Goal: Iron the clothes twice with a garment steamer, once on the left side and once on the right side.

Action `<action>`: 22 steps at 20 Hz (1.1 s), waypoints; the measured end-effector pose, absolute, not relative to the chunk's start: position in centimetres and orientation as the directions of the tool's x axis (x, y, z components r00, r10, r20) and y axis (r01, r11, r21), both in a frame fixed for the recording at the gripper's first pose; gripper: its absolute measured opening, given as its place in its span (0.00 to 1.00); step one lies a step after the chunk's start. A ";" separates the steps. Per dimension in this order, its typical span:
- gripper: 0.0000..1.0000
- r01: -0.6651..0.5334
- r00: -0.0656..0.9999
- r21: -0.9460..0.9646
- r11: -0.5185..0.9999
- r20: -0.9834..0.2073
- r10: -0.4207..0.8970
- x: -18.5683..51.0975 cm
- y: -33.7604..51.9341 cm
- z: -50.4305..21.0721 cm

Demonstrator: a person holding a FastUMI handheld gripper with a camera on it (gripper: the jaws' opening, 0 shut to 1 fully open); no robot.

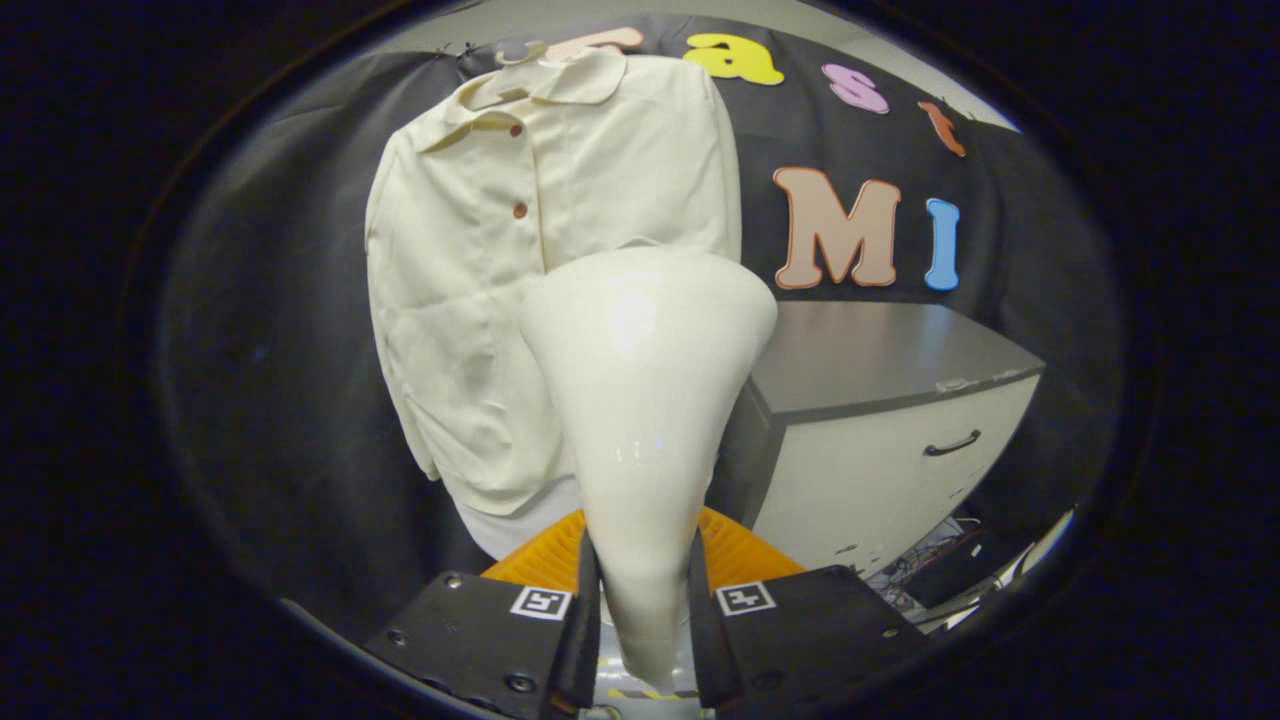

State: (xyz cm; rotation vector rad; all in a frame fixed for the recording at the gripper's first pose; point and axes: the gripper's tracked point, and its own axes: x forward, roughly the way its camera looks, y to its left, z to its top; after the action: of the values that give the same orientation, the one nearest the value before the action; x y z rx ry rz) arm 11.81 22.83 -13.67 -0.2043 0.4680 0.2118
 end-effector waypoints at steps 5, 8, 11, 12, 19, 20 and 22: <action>0.38 -0.225 0.923 -0.155 0.962 -0.350 0.160 8.7 23.3 -7.1; 0.38 -0.236 0.942 -0.150 0.960 -0.279 0.188 6.5 23.8 -3.3; 0.38 -0.259 0.952 -0.152 0.954 -0.205 0.226 3.8 23.6 0.5; 0.38 -0.262 0.956 -0.158 0.952 -0.175 0.234 2.2 23.6 1.8; 0.37 -0.248 0.969 -0.110 0.963 -0.017 0.248 -4.0 19.5 7.3; 0.37 -0.240 0.970 -0.098 0.966 0.000 0.242 -4.6 18.6 7.8; 0.37 -0.223 0.974 -0.084 0.971 0.022 0.225 -5.2 16.9 8.2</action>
State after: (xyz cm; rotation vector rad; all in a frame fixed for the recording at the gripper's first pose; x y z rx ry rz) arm -5.22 16.92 8.23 -0.0812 -0.0314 0.2263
